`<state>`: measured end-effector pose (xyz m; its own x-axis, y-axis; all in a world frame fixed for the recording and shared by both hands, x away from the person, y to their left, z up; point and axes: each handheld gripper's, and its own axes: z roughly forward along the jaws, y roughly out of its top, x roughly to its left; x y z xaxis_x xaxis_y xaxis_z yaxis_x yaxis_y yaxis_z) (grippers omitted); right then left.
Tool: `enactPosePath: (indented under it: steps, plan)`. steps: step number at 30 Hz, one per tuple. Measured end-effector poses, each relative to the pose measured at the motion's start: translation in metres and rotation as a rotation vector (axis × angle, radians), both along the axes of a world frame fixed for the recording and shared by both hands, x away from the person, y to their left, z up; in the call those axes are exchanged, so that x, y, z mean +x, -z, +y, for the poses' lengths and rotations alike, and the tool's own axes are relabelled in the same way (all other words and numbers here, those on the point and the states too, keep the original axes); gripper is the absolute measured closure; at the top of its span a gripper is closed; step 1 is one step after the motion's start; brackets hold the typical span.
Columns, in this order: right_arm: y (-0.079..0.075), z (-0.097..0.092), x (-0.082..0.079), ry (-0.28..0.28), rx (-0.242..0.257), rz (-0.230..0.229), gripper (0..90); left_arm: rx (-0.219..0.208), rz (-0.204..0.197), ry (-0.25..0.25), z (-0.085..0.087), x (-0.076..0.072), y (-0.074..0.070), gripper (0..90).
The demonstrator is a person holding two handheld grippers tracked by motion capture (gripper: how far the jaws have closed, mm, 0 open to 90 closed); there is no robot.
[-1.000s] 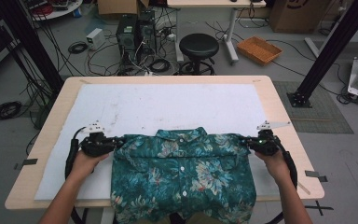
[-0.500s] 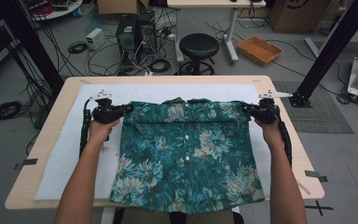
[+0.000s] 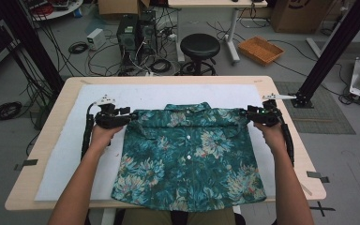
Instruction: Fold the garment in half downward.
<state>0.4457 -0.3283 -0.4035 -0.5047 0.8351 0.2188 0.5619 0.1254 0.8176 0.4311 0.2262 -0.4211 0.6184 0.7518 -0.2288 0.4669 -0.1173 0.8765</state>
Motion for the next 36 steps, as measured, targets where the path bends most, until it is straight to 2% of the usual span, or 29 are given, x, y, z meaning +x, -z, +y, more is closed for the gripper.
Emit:
enactPosePath:
  steps: [3,5,6,7,9,10,12,14,16,18,19,23,28,36]
  plan:
    - [0.005,0.009,-0.004,-0.003,-0.077,-0.003,47.8,0.028,0.023,0.042,-0.010,-0.005,0.011,39.7]
    - [0.009,0.014,-0.003,0.013,-0.128,0.019,55.5,0.079,0.061,0.056,-0.018,-0.004,0.017,37.7]
    - [0.011,0.016,-0.003,0.015,-0.161,0.024,62.1,0.102,0.067,0.061,-0.021,-0.004,0.019,38.8]
    - [0.013,0.019,-0.003,0.012,-0.181,0.031,69.9,0.128,0.067,0.073,-0.024,-0.005,0.020,47.0]
    - [0.014,0.021,-0.004,-0.010,-0.203,0.031,86.2,0.181,0.067,0.087,-0.028,-0.006,0.021,77.8]
    - [0.014,0.021,-0.007,-0.015,-0.201,0.022,89.2,0.190,0.066,0.094,-0.029,-0.007,0.020,83.2]
    - [0.012,0.019,-0.013,-0.027,-0.183,0.010,89.5,0.183,0.051,0.105,-0.028,-0.011,0.017,86.6]
    - [0.010,0.016,-0.023,-0.045,-0.156,-0.017,89.5,0.138,0.025,0.098,-0.024,-0.018,0.014,86.7]
    - [0.009,0.012,-0.036,-0.059,-0.131,-0.046,89.6,0.122,0.002,0.100,-0.018,-0.027,0.012,86.7]
    - [0.009,0.007,-0.050,-0.079,-0.103,-0.068,89.6,0.116,-0.016,0.113,-0.013,-0.037,0.010,86.7]
    - [0.009,0.007,-0.050,-0.079,-0.103,-0.068,89.6,0.116,-0.016,0.113,-0.013,-0.037,0.010,86.7]
    - [0.013,0.001,-0.078,-0.126,-0.088,-0.099,89.6,0.101,-0.045,0.138,-0.006,-0.058,0.009,86.7]
    - [0.018,-0.006,-0.101,-0.160,-0.064,-0.110,89.6,0.099,-0.039,0.166,0.001,-0.080,0.012,86.5]
    - [0.023,-0.013,-0.128,-0.206,-0.067,-0.108,89.6,0.102,-0.040,0.208,0.008,-0.106,0.016,86.5]
